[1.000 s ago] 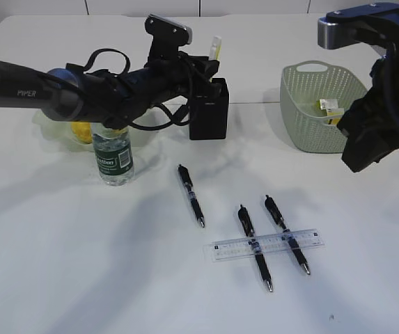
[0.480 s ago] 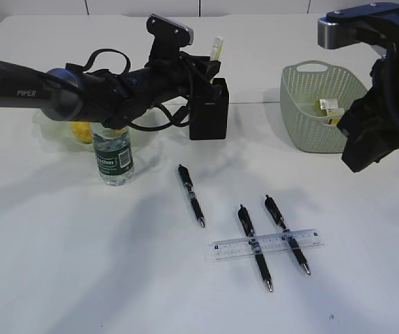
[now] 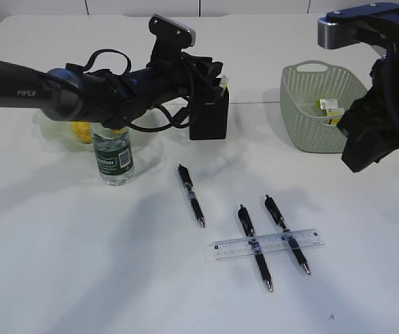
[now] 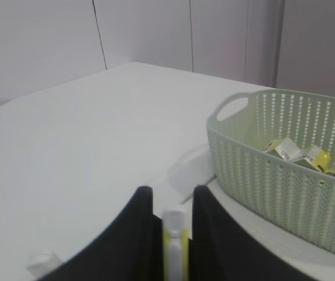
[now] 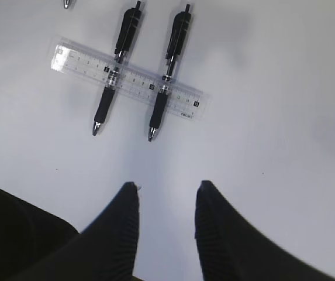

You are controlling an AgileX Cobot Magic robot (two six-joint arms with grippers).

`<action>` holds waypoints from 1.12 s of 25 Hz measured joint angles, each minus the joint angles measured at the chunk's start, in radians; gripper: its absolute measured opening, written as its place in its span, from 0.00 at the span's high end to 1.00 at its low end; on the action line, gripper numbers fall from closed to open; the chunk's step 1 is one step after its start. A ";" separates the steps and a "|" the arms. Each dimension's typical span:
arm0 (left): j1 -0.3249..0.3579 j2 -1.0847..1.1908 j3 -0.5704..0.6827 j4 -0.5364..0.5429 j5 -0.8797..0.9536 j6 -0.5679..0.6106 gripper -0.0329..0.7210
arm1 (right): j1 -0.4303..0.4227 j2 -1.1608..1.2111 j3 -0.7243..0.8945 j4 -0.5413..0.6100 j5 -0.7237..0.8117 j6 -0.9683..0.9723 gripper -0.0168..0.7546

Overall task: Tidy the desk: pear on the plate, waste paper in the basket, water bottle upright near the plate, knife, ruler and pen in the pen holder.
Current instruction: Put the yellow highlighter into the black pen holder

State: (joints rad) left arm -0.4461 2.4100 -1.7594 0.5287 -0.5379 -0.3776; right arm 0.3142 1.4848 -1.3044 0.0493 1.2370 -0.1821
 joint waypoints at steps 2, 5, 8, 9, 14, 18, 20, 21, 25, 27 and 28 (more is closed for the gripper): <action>0.000 0.000 0.000 0.000 -0.001 0.000 0.73 | 0.000 0.000 0.000 0.001 0.000 0.000 0.65; 0.000 0.000 0.000 0.000 -0.001 -0.002 0.73 | 0.000 0.000 0.000 0.001 0.000 0.000 0.65; 0.000 0.000 0.000 0.000 -0.001 -0.005 0.73 | 0.000 0.000 0.000 0.001 0.000 0.000 0.65; 0.000 0.000 0.000 0.000 -0.001 -0.008 0.73 | 0.000 0.000 0.000 0.001 0.000 0.000 0.65; 0.000 0.000 0.000 0.000 -0.001 -0.028 0.73 | 0.000 0.000 0.000 0.002 0.000 0.000 0.65; 0.000 -0.003 0.000 0.000 -0.001 -0.038 0.73 | 0.000 0.000 0.000 0.004 0.000 0.000 0.65; 0.000 -0.011 0.000 0.000 -0.001 -0.040 0.73 | 0.000 0.000 0.000 0.007 0.000 0.000 0.65; 0.000 -0.013 0.000 0.000 -0.001 -0.040 0.73 | 0.000 0.000 0.000 0.009 0.000 0.000 0.65; 0.000 -0.032 0.000 0.000 0.002 -0.042 0.73 | 0.000 0.000 0.000 0.010 0.000 0.000 0.65; 0.000 -0.046 0.000 0.000 0.023 -0.042 0.73 | 0.000 0.000 0.000 0.010 0.000 0.000 0.65; 0.000 -0.053 0.000 0.000 0.036 -0.045 0.73 | 0.000 0.000 0.000 0.010 0.000 0.000 0.65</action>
State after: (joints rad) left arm -0.4461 2.3572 -1.7594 0.5287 -0.5023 -0.4223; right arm 0.3142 1.4848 -1.3044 0.0596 1.2370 -0.1821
